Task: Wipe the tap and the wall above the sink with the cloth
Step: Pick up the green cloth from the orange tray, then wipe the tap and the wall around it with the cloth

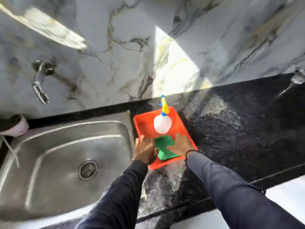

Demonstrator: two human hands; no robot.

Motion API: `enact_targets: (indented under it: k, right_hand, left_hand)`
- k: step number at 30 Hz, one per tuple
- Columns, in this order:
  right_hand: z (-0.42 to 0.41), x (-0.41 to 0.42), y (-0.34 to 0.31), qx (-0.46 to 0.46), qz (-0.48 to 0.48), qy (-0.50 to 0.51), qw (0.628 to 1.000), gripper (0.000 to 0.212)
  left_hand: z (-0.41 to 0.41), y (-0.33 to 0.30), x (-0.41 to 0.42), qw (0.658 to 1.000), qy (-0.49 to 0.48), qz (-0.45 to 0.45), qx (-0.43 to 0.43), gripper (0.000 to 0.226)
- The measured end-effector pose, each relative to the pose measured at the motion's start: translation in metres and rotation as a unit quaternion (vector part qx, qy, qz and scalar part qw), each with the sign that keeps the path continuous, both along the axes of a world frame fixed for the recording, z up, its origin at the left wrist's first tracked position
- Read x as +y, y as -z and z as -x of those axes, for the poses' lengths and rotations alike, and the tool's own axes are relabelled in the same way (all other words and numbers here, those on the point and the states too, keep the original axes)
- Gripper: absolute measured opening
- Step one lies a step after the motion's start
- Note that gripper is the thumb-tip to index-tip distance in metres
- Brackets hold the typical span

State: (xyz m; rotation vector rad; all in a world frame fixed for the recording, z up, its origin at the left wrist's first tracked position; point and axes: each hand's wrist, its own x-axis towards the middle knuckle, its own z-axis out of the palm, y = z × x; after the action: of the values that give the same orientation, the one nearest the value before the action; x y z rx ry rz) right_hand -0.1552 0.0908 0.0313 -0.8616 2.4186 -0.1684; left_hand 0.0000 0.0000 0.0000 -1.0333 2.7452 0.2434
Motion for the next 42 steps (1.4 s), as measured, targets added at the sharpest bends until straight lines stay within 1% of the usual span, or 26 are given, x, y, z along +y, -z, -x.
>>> enact_targets:
  k: [1,3,5,7,10,11,13,14,15,16,18,19,21,23,25,27,28,29,30,32,34,36,37,40,41,42]
  right_hand:
    - [0.002,0.000,0.007,-0.016,-0.007,0.002,1.000,0.071]
    - [0.005,0.001,0.018,-0.045,-0.004,0.020,0.999,0.066]
    - [0.008,0.001,0.026,-0.064,-0.003,0.036,0.997,0.064]
    - [0.015,-0.001,0.035,-0.084,0.002,0.053,0.995,0.067]
    - [0.026,-0.003,0.040,-0.147,-0.007,0.077,0.986,0.072]
    - [0.028,-0.005,0.040,-0.172,-0.008,0.083,0.982,0.070]
    - [0.029,-0.008,0.036,-0.228,0.002,0.115,0.967,0.063]
    - [0.029,-0.009,0.032,-0.254,0.016,0.137,0.957,0.059]
    - [0.028,-0.011,0.026,-0.278,0.038,0.157,0.947,0.055]
    - [0.026,-0.012,0.018,-0.296,0.061,0.176,0.937,0.051]
    - [0.018,-0.019,-0.004,-0.329,0.112,0.182,0.920,0.039]
    - [0.013,-0.024,-0.014,-0.346,0.134,0.168,0.913,0.034]
    - [-0.007,-0.039,-0.039,-0.369,0.163,0.130,0.906,0.031]
    - [-0.032,-0.060,-0.061,-0.386,0.175,0.130,0.896,0.029]
    - [-0.053,-0.081,-0.082,-0.412,0.218,0.124,0.876,0.018]
    - [-0.078,-0.107,-0.103,-0.441,0.239,0.072,0.862,0.005]
    - [-0.091,-0.122,-0.113,-0.461,0.242,0.062,0.852,0.011]
    - [-0.101,-0.135,-0.121,-0.490,0.251,0.067,0.832,0.022]
    - [-0.115,-0.151,-0.132,-0.511,0.260,0.077,0.816,0.033]
    - [-0.140,-0.182,-0.148,-0.542,0.265,0.057,0.796,0.042]
    - [-0.159,-0.210,-0.161,-0.554,0.260,0.046,0.789,0.042]
    - [-0.180,-0.239,-0.170,-0.577,0.250,0.044,0.776,0.037]
    - [-0.189,-0.254,-0.174,-0.573,0.250,0.048,0.779,0.039]
    - [-0.210,-0.299,-0.184,-0.513,0.279,0.067,0.809,0.060]
    - [-0.215,-0.312,-0.187,-0.505,0.293,0.072,0.809,0.059]
    - [-0.218,-0.325,-0.189,-0.498,0.312,0.082,0.805,0.051]
  left_hand:
    - [0.007,0.002,0.007,1.000,0.004,0.001,-0.029,0.059]
    - [0.019,0.012,0.018,0.998,-0.015,-0.015,-0.052,0.066]
    - [0.029,0.017,0.029,0.997,-0.053,-0.033,-0.038,0.069]
    - [0.036,0.020,0.033,0.995,-0.078,-0.052,-0.028,0.066]
    - [0.040,0.019,0.031,0.993,-0.102,-0.048,0.017,0.070]
    - [0.041,0.018,0.030,0.990,-0.107,-0.091,0.030,0.066]
    - [0.040,0.009,0.028,0.973,-0.102,-0.205,0.014,0.036]
    - [0.036,0.000,0.026,0.965,-0.109,-0.237,0.027,0.026]
    - [0.032,-0.010,0.022,0.956,-0.146,-0.249,0.061,0.019]
    - [0.028,-0.019,0.017,0.944,-0.189,-0.243,0.120,0.018]
    - [0.014,-0.035,0.005,0.928,-0.229,-0.207,0.211,0.044]
    - [0.006,-0.044,-0.001,0.914,-0.236,-0.224,0.243,0.047]
    - [-0.017,-0.062,-0.014,0.895,-0.256,-0.240,0.276,0.043]
    - [-0.045,-0.080,-0.032,0.874,-0.280,-0.244,0.312,0.040]
    - [-0.069,-0.099,-0.051,0.852,-0.289,-0.245,0.361,0.041]
    - [-0.097,-0.121,-0.072,0.833,-0.300,-0.231,0.403,0.044]
    - [-0.112,-0.133,-0.083,0.826,-0.303,-0.219,0.422,0.046]
    - [-0.125,-0.142,-0.093,0.823,-0.306,-0.207,0.431,0.047]
    - [-0.141,-0.153,-0.104,0.824,-0.312,-0.191,0.432,0.048]
    - [-0.172,-0.175,-0.126,0.832,-0.312,-0.165,0.428,0.049]
    - [-0.194,-0.194,-0.146,0.839,-0.293,-0.152,0.432,0.048]
    - [-0.212,-0.210,-0.171,0.855,-0.288,-0.128,0.412,0.045]
    - [-0.219,-0.216,-0.186,0.868,-0.283,-0.109,0.393,0.043]
    - [-0.239,-0.230,-0.236,0.910,-0.247,-0.061,0.329,0.046]
    - [-0.245,-0.234,-0.254,0.924,-0.232,-0.042,0.302,0.047]
    - [-0.251,-0.238,-0.273,0.937,-0.216,-0.016,0.275,0.047]
